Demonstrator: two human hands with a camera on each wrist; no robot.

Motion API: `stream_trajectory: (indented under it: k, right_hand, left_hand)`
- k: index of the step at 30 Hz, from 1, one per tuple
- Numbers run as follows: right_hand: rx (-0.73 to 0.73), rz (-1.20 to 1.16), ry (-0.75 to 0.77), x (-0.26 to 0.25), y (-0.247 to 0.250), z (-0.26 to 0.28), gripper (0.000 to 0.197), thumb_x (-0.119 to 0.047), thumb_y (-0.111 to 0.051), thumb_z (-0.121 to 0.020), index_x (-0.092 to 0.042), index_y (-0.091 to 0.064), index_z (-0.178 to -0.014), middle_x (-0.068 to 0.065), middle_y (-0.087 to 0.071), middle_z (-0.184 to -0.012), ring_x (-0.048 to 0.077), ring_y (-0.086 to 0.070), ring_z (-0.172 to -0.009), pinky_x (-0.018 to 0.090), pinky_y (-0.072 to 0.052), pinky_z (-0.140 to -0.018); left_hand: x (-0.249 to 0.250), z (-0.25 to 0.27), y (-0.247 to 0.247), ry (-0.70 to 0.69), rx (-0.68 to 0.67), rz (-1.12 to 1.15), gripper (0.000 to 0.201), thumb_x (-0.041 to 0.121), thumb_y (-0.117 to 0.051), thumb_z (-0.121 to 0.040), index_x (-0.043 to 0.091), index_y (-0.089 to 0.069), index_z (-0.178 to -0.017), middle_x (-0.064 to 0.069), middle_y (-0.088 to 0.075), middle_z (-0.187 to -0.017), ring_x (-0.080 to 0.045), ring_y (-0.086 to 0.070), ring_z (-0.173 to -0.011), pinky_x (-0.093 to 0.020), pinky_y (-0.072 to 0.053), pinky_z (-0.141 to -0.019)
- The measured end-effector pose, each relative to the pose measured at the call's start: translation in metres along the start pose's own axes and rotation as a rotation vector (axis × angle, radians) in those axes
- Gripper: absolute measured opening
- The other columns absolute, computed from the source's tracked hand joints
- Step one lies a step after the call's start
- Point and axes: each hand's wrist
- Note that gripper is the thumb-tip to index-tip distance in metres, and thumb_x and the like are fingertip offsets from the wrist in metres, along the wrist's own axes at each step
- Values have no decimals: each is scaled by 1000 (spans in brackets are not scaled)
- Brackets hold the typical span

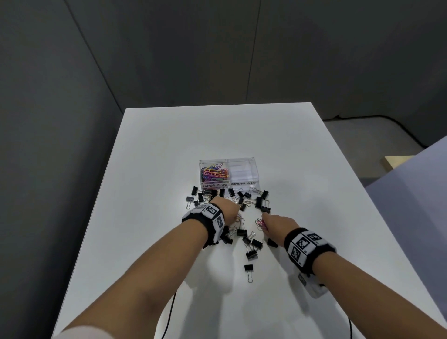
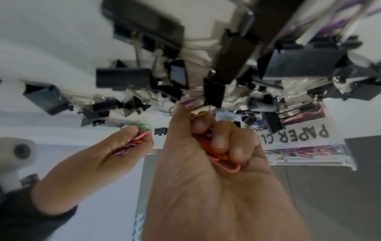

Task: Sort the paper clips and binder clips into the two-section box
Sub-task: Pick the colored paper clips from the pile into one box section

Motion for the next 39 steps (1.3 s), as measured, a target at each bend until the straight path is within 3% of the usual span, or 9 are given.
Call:
stream_trajectory:
  k: [2, 4, 6, 9, 12, 19, 22, 27, 39]
  right_hand:
    - [1, -60, -2, 3, -2, -1, 21, -18, -36, -96, -7, -45, -112, 14, -58, -114, 25, -54, -84, 34, -39, -71]
    - [13, -116, 3, 7, -1, 0, 21, -16, -34, -96, -6, -45, -110, 15, -58, -110, 22, -47, -78, 33, -37, -68]
    - [-3, -127, 18, 10, 4, 2, 18, -14, -32, -97, -7, -45, -107, 15, -58, -97, 21, -46, -76, 31, -35, -64]
    - [-57, -83, 60, 11, 20, 7, 8, -15, -32, -98, -14, -39, -94, 9, -54, -90, 19, -46, -77, 24, -33, -58]
    - [-71, -51, 101, 8, 41, 4, 10, -20, -34, -99, -15, -39, -92, 9, -54, -91, 18, -48, -79, 27, -36, -69]
    - [54, -62, 198, -31, 109, -32, 16, -22, -34, -100, -12, -39, -90, 6, -51, -87, 20, -47, -79, 35, -45, -74]
    - [106, -37, 249, -57, 128, -54, 19, -26, -35, -100, -10, -45, -97, 5, -53, -84, 20, -47, -78, 31, -39, -70]
    - [103, 26, 278, -90, 137, -89, 29, -23, -40, -98, -5, -49, -119, 17, -61, -115, 30, -57, -94, 34, -44, -78]
    - [122, -1, 311, -97, 129, -109, 42, -12, -57, -89, -7, -44, -129, 15, -49, -129, 32, -53, -114, 37, -45, -92]
  left_hand:
    - [-2, 0, 0, -3, -6, -11, 26, 14, -40, -97, 3, -54, -116, -2, -55, -79, -26, -57, -88, -37, -48, -85]
    - [-3, 1, -3, -8, 0, -7, 27, 13, -39, -98, 4, -50, -121, -10, -58, -113, -30, -59, -104, -39, -48, -84]
    - [-5, 3, -5, -18, 53, 40, 29, 19, -39, -100, 4, -47, -123, -13, -49, -126, -32, -60, -105, -38, -44, -74]
    - [-12, 14, -3, -20, 154, 169, 30, 28, -36, -101, 6, -47, -118, -13, -54, -120, -29, -60, -96, -34, -40, -70]
    - [-23, 34, -4, 37, 210, 277, 28, 30, -35, -100, 8, -48, -113, -12, -64, -107, -26, -56, -84, -31, -39, -71]
    - [-64, 74, -34, 153, 200, 342, 32, 19, -33, -100, 19, -45, -130, -6, -62, -119, -25, -59, -106, -33, -45, -86]
    - [-80, 82, -41, 200, 162, 324, 32, 26, -31, -102, 11, -47, -126, -9, -59, -123, -26, -58, -110, -34, -45, -89]
    - [-99, 83, -48, 246, 147, 364, 38, 34, -31, -102, 10, -51, -121, -8, -60, -122, -24, -58, -110, -30, -45, -88]
    - [-108, 73, -43, 202, 76, 466, 32, 30, -38, -100, 8, -49, -120, -10, -59, -119, -26, -57, -106, -31, -43, -84]
Point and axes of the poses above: each hand's wrist, its own z-axis away from the middle knuckle, its own y-axis out of the back of the hand, x = y × z
